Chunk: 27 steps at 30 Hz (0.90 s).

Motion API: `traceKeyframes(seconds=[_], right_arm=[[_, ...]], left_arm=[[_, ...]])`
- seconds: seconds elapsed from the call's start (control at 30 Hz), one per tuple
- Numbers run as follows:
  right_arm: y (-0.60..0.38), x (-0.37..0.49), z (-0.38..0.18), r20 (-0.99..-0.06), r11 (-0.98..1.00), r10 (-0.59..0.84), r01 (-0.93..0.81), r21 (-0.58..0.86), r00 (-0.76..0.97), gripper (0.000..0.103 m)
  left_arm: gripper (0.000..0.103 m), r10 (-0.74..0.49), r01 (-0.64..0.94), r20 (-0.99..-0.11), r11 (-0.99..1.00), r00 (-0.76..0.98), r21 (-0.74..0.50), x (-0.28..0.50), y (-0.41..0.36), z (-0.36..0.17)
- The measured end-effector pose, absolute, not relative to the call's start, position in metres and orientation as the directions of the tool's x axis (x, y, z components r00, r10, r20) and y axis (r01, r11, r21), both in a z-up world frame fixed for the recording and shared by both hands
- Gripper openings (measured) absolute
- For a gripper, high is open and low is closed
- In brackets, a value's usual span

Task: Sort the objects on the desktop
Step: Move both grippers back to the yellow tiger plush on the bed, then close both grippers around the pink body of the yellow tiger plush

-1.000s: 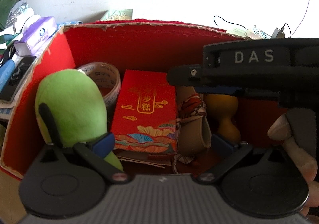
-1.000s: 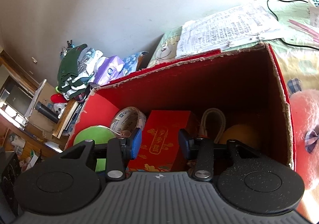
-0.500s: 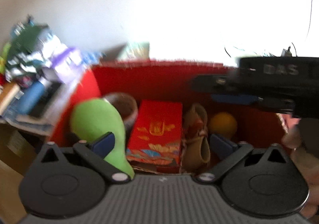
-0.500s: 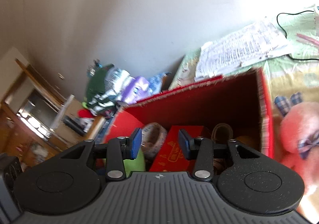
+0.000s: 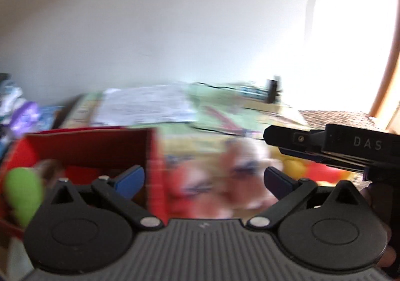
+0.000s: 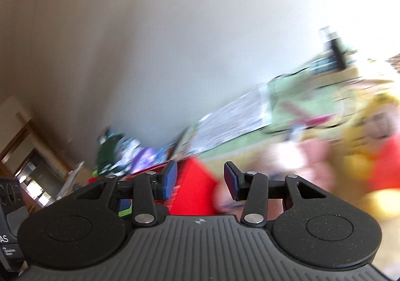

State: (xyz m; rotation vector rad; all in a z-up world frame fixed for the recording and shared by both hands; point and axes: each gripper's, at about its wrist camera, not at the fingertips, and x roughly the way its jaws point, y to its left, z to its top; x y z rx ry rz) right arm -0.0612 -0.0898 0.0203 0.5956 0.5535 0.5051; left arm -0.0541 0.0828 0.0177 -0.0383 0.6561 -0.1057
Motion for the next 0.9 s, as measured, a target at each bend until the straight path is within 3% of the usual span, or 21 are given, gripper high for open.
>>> traceKeyframes(seconds=[0.2, 0.5, 0.67, 0.9], right_arm=[[-0.172, -0.078, -0.003, -0.397, 0.761, 0.436, -0.095, 0.642, 0.808, 0.047], [-0.254, -0.08, -0.041, -0.405, 0.625, 0.344, 0.116, 0.772, 0.847, 0.051], [-0.273, -0.053, -0.067, -0.438, 0.562, 0.365, 0.18, 0.807, 0.822, 0.052], [-0.263, -0.011, -0.1, -0.449, 0.517, 0.511, 0.155, 0.842, 0.733, 0.052]], left_arm=[[0.102, -0.259, 0.215, -0.675, 0.965, 0.69, -0.15, -0.032, 0.004, -0.001], [0.102, -0.382, 0.298, -0.746, 0.92, 0.545, -0.254, 0.023, -0.062, -0.043], [0.102, -0.417, 0.234, -0.774, 0.909, 0.476, -0.346, 0.059, -0.071, -0.06], [0.098, -0.438, 0.173, -0.799, 0.898, 0.412, -0.404, 0.086, -0.084, -0.087]])
